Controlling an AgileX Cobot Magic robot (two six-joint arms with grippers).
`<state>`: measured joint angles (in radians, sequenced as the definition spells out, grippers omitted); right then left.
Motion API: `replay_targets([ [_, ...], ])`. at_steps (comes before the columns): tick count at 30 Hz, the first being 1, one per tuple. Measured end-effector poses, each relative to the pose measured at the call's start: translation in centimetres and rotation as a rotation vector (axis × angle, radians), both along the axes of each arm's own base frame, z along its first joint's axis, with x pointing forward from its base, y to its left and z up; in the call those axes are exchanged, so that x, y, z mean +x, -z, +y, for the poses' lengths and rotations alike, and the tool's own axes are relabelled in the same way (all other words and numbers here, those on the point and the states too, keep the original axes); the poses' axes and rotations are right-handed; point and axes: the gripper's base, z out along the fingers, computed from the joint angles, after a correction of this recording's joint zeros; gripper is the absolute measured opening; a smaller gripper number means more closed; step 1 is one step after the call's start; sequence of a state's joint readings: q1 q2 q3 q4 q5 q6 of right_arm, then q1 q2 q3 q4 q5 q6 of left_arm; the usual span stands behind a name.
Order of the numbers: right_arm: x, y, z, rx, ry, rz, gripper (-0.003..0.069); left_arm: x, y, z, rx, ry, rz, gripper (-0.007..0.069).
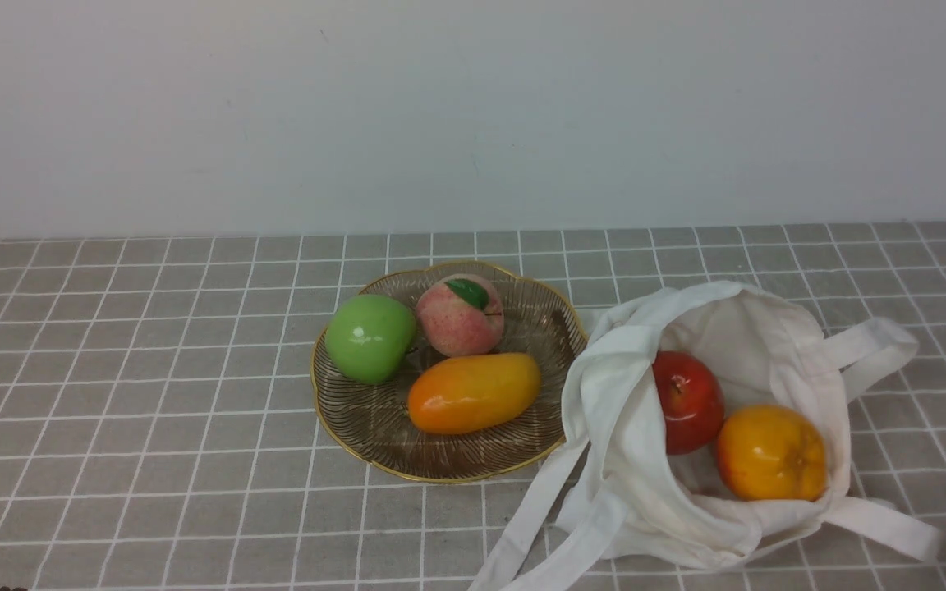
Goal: Take the fruit out of the bag on the grey coffee tablecloth and place them on the plate.
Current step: 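Reach into the cloth bag and grasp a fruit inside it with the right gripper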
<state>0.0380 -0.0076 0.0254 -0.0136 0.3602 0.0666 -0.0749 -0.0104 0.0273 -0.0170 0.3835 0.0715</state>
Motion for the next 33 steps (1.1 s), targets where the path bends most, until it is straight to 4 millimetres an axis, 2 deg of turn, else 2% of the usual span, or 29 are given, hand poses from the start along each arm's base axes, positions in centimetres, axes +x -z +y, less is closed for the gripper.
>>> replay_targets([
  [5, 0.0, 0.0, 0.0, 0.010, 0.000, 0.000, -0.0015, 0.0, 0.0, 0.0, 0.000, 0.000, 0.000, -0.0008],
  [6, 0.0, -0.1, 0.1, 0.060, 0.002, -0.005, -0.0015, 0.0, 0.0, 0.0, 0.000, 0.000, 0.000, -0.0008],
  [8, 0.0, -0.1, 0.3, 0.226, 0.009, -0.015, -0.0015, 0.0, 0.0, 0.0, 0.000, 0.000, 0.000, -0.0008],
  [10, 0.1, -0.4, 0.6, 0.521, 0.022, -0.025, -0.0015, 0.0, 0.0, 0.0, 0.000, 0.000, 0.000, -0.0008],
  [11, 0.1, -0.7, 0.8, 0.724, 0.031, -0.030, -0.0015, 0.0, 0.0, 0.0, 0.000, 0.000, 0.000, -0.0008],
  [12, 0.1, -0.8, 0.9, 0.835, 0.035, -0.027, -0.0015, 0.0, 0.0, 0.0, 0.000, 0.000, 0.000, -0.0008],
  [16, 0.1, -1.1, 0.9, 1.054, 0.043, -0.038, -0.0015, 0.0, 0.0, 0.0, 0.000, 0.000, 0.000, -0.0008],
  [18, 0.1, -1.3, 0.9, 1.084, 0.045, -0.056, -0.0015, 0.0, 0.0, 0.0, 0.000, 0.000, 0.000, -0.0008],
  [22, 0.1, -1.5, 0.8, 1.003, 0.033, -0.082, -0.0015, 0.0, 0.0, 0.0, 0.000, 0.000, 0.000, -0.0008],
  [23, 0.0, -2.0, 0.9, 0.931, 0.014, -0.089, -0.0015, 0.0, 0.0, 0.0, 0.000, 0.000, 0.000, -0.0008],
  [26, -0.5, -4.9, 1.0, 0.743, -0.045, -0.163, -0.0015, 0.0, 0.0, 0.0, 0.000, 0.000, 0.000, -0.0008],
  [29, -0.7, -9.2, 1.1, 0.513, -0.088, -0.203, -0.0015, 0.0, 0.0, 0.0, 0.000, 0.000, 0.000, -0.0008],
  [32, 0.3, -10.6, 1.3, 0.412, -0.091, -0.113, -0.0015, 0.0, 0.0, 0.0, 0.000, 0.000, 0.000, -0.0008],
  [33, 1.0, -11.0, 1.5, 0.347, -0.099, -0.024, -0.0015, 0.0, 0.0, 0.0, 0.000, 0.000, 0.000, -0.0008],
])
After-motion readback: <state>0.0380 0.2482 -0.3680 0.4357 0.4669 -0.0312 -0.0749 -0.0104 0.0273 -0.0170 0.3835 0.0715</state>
